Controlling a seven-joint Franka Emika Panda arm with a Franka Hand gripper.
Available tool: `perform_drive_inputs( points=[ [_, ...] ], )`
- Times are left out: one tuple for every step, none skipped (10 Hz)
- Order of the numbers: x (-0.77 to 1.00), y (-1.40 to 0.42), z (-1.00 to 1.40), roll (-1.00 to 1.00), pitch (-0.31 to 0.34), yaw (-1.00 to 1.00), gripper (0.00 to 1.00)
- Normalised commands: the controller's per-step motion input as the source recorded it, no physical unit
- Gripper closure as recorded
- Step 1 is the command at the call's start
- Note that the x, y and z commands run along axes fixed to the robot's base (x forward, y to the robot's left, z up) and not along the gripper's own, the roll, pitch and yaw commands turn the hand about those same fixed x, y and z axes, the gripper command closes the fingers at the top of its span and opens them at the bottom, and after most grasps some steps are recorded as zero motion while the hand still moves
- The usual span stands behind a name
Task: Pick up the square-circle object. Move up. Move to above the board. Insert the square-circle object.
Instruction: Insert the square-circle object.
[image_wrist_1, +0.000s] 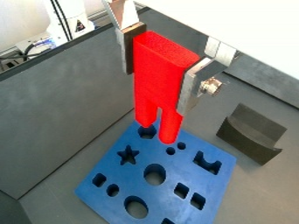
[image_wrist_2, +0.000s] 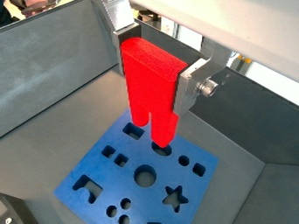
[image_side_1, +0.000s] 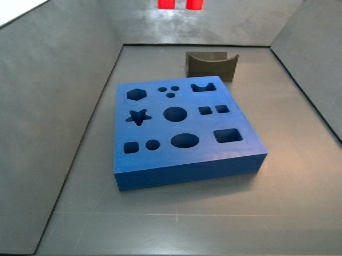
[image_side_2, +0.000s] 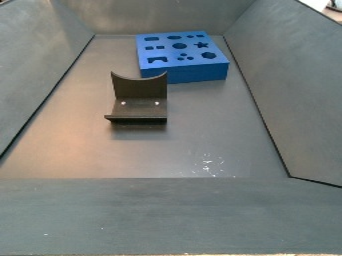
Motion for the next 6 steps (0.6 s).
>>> perform_drive_inputs(
  points=[
    [0.0, 0.0, -0.08, 0.0, 0.0, 0.04, 1.0],
    [0.0, 0.0, -0.1, 0.0, 0.0, 0.04, 1.0],
    [0.0, 0.0, -0.14, 0.0, 0.0, 0.05, 1.0],
    [0.0, 0.0, -0.19, 0.0, -0.01, 0.07, 1.0],
    [0.0, 0.0, -0.21, 0.0, -0.017, 0.09, 1.0],
    [0.0, 0.0, -0.2, -0.01, -0.019, 0.09, 1.0]
  ],
)
